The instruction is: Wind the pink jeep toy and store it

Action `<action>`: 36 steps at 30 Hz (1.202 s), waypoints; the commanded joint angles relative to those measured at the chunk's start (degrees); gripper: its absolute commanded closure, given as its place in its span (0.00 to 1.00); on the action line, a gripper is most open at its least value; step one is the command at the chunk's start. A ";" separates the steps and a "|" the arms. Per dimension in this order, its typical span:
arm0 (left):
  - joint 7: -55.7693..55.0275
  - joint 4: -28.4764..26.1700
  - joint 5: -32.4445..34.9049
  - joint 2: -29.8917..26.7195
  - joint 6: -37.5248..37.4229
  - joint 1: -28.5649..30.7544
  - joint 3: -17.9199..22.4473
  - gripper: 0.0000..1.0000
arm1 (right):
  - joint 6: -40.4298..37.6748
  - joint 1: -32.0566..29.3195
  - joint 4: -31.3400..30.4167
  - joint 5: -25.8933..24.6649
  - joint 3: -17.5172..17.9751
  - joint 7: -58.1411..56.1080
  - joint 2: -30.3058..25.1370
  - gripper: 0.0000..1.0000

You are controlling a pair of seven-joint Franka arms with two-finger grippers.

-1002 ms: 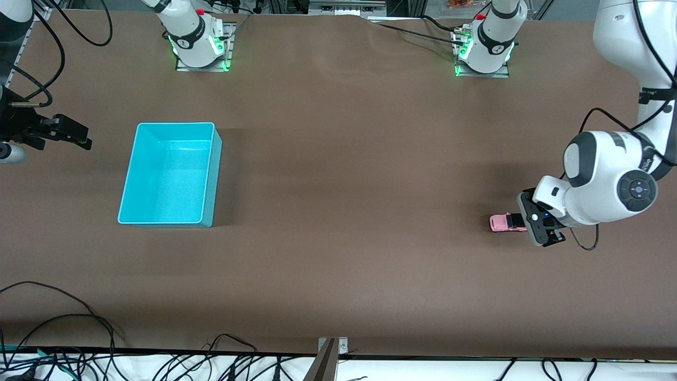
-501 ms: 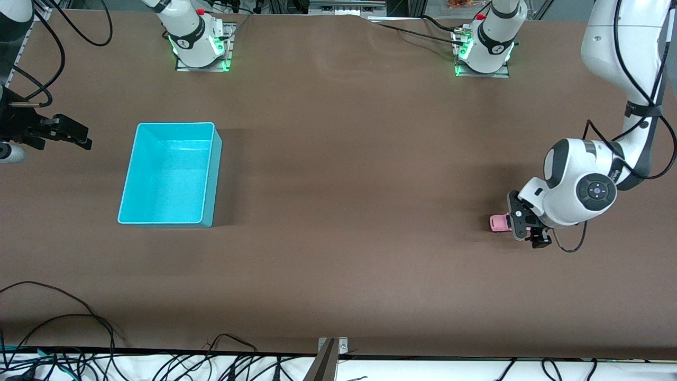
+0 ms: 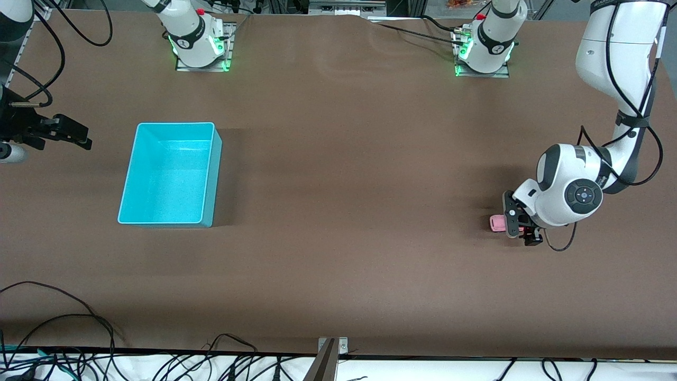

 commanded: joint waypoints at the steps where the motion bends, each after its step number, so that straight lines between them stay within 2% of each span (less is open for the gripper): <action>1: 1.32 -3.01 0.96 -0.52 4.41 0.79 -0.34 0.07 | -0.78 -0.11 1.09 -0.31 0.30 -0.06 0.38 0.00; 2: 1.93 -3.10 0.96 -0.52 4.49 0.79 -0.34 0.16 | -0.78 -0.11 1.26 -0.31 0.30 0.03 0.38 0.00; 4: 3.42 -3.01 0.87 -0.70 4.50 0.70 -0.43 0.43 | -0.78 -0.11 1.27 -0.31 0.30 0.03 0.38 0.00; 6: 4.13 -2.84 0.70 -0.70 4.50 0.70 -0.86 0.62 | -0.78 -0.11 1.27 -0.31 0.30 0.03 0.38 0.00; 8: 4.31 -2.75 0.70 -0.70 4.50 0.79 -1.04 0.75 | -0.78 -0.11 1.27 -0.22 0.30 0.03 0.38 0.00; 11: 4.31 -2.66 0.70 -0.70 4.50 0.88 -1.04 0.85 | -0.78 -0.11 1.27 -0.22 0.30 0.03 0.38 0.00; 16: 4.40 -2.57 0.70 -0.61 4.50 0.79 -1.13 0.89 | -0.78 -0.11 1.27 -0.31 0.30 0.03 0.38 0.00; 36: 7.91 -2.31 0.61 -0.17 4.58 1.49 -1.57 0.89 | -0.78 -0.11 1.27 -0.30 0.30 -0.06 0.38 0.00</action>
